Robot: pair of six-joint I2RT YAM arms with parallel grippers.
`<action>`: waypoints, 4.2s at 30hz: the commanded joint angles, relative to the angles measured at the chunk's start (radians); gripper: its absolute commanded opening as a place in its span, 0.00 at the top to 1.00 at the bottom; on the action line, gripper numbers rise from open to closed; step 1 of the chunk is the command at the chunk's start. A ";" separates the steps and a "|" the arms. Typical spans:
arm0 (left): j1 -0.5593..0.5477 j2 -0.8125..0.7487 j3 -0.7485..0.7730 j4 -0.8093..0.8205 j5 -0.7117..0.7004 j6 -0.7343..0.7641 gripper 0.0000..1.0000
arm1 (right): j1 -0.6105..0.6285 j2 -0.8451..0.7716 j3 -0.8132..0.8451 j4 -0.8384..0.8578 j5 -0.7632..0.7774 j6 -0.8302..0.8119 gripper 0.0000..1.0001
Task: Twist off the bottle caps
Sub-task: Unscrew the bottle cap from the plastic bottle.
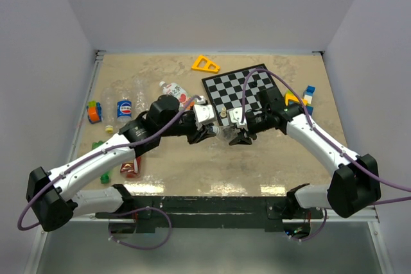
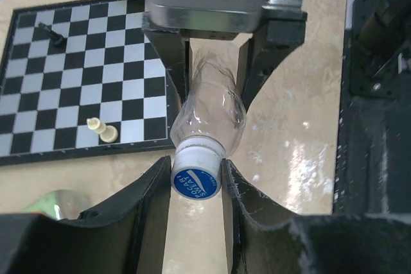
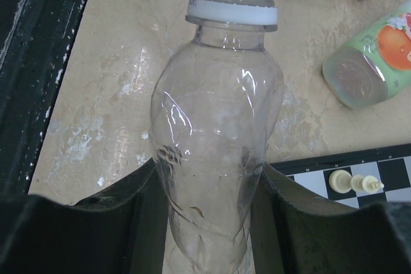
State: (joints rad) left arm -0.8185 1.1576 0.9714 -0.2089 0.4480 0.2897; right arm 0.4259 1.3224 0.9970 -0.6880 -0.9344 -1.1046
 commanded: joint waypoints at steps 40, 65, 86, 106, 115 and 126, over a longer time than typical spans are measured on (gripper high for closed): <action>0.005 -0.044 0.073 -0.052 -0.246 -0.732 0.96 | -0.001 0.000 0.022 0.013 0.003 -0.006 1.00; 0.005 -0.292 0.001 -0.083 -0.250 -0.180 0.00 | -0.001 0.004 0.022 0.013 0.000 -0.006 1.00; 0.005 -0.277 -0.135 0.071 -0.020 0.233 0.00 | -0.003 0.009 0.019 0.016 0.000 -0.006 1.00; 0.005 -0.248 -0.158 0.134 -0.014 0.246 0.00 | -0.001 0.015 0.019 0.016 0.003 -0.006 1.00; 0.005 -0.217 -0.157 0.166 0.006 0.255 0.00 | -0.001 0.014 0.019 0.016 0.003 -0.006 1.00; 0.005 -0.180 -0.154 0.192 0.018 0.246 0.00 | -0.001 0.014 0.019 0.016 0.005 -0.006 1.00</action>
State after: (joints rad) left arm -0.8181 0.9646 0.8196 -0.0704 0.4370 0.5201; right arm 0.4248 1.3350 0.9985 -0.6731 -0.9283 -1.1076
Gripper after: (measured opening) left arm 0.997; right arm 0.464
